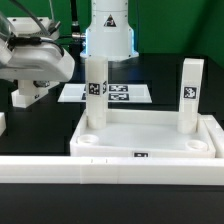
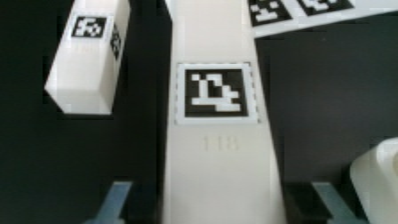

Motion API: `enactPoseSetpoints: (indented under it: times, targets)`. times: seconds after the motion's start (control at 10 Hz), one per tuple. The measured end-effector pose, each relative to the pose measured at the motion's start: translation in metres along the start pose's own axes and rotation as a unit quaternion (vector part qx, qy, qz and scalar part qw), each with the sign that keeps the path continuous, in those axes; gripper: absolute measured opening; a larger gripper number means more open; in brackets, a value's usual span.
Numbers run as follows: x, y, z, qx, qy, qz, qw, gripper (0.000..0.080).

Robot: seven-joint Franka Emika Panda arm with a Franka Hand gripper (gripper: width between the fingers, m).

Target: Assemble desk

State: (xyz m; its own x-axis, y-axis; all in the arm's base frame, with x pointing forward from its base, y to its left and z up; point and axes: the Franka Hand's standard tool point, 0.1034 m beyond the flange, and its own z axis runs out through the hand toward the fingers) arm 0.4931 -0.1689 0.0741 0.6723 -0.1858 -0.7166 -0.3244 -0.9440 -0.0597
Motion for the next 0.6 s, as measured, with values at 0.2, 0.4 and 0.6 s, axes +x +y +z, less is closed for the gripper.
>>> enactPoseSetpoints:
  times: [0.2, 0.4, 0.6]
  targets:
    - [0.011, -0.003, -0.015, -0.007, 0.072, -0.005, 0.997, 0.0291]
    - [0.006, -0.011, -0.045, -0.006, 0.123, -0.011, 0.992, 0.0291]
    - [0.008, -0.013, -0.067, -0.009, 0.174, -0.015, 0.985, 0.0291]
